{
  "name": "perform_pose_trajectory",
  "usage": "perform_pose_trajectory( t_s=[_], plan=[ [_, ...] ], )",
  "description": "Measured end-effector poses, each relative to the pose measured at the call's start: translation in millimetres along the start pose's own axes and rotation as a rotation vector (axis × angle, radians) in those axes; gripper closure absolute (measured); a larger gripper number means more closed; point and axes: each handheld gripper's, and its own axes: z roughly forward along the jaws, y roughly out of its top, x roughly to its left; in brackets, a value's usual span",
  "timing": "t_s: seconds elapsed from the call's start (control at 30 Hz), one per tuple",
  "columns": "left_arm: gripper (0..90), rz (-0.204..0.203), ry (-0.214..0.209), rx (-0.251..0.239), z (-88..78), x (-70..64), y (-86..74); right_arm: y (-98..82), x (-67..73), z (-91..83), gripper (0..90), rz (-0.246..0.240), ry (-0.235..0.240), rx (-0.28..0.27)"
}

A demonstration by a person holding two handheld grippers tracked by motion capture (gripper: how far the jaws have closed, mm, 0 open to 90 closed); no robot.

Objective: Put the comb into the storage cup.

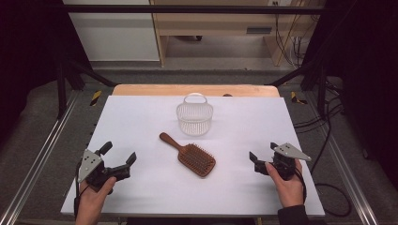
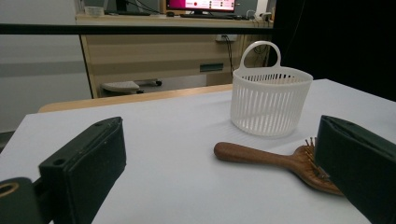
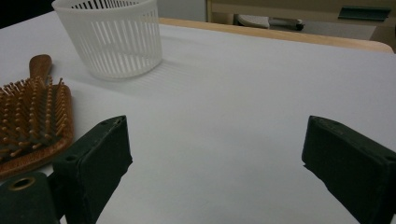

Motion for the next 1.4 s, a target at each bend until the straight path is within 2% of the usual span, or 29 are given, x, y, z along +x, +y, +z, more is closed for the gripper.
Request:
perform_pose_trajectory(
  t_s=[0.23,0.7,1.1,1.4],
  plan=[
    [2.5,0.000,-0.001,0.001,-1.7,-2.4,1.4,0.4,0.1,-2.5,7.8,0.001,0.001,-0.008],
    [2.5,0.001,-0.033,0.006,-0.2,-8.7,2.3,0.4,4.2,-0.8,5.6,-0.001,0.011,0.003],
    [2.8,0.003,-0.027,0.010,0.3,-9.6,2.0,1.7,13.2,-0.8,7.4,-0.014,0.033,0.001],
    [3.2,-0.002,-0.028,0.010,1.2,-10.7,1.9,2.1,27.9,-0.3,11.9,-0.042,0.054,0.016]
  ],
)
